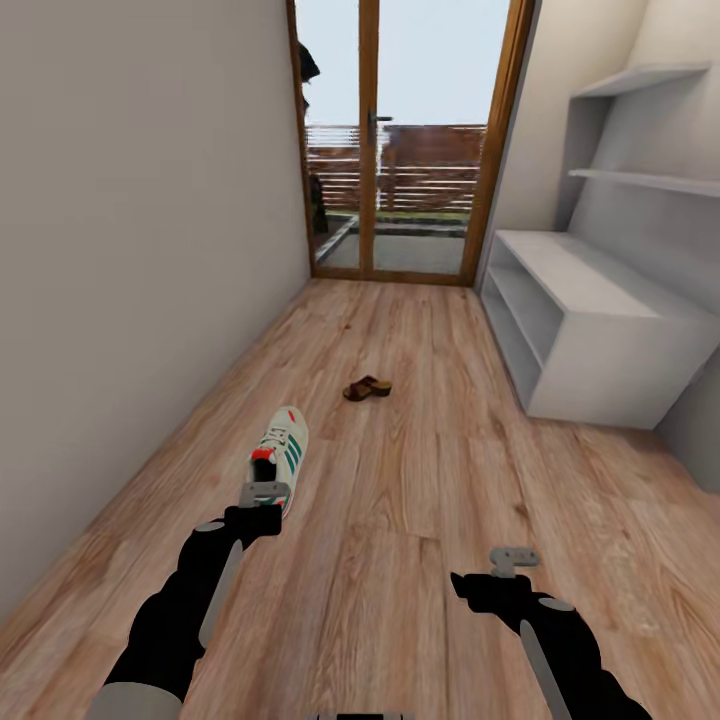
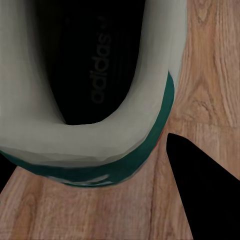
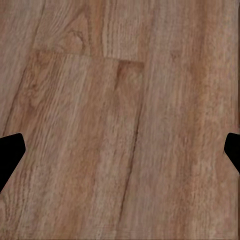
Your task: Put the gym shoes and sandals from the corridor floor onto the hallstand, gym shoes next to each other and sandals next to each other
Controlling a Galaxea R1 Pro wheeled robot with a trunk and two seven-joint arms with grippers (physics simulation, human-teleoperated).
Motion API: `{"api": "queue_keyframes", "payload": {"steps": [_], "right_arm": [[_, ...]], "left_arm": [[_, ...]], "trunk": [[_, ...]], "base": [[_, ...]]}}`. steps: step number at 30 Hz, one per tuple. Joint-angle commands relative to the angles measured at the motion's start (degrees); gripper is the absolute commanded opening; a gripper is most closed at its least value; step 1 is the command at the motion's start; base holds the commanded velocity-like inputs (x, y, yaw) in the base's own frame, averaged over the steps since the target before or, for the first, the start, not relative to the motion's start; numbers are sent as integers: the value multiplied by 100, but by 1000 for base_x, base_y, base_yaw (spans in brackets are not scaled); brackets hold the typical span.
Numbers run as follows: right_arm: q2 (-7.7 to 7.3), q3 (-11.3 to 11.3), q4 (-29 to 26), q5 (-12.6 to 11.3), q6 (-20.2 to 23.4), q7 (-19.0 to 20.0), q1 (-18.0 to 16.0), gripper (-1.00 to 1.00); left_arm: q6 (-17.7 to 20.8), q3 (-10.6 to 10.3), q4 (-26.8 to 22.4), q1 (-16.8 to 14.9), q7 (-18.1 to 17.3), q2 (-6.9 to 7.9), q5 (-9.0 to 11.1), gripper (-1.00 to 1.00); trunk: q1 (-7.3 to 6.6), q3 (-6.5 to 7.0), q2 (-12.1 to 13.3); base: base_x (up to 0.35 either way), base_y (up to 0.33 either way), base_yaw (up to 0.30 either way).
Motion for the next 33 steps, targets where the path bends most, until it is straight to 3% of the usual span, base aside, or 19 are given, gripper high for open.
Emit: {"api": "queue_keyframes", "payload": {"steps": [1, 33], "right_arm": [[-5, 6, -4, -47, 23, -16, -6, 100], [-5, 6, -3, -47, 23, -16, -6, 100]], "left_arm": [[31, 2, -7, -3, -4, -4, -1, -100], [31, -3, -5, -3, -5, -8, -2, -100]], "trunk": [[2, -5, -2], [2, -2, -2]], "base": [[347, -141, 55], [343, -162, 277]]}}
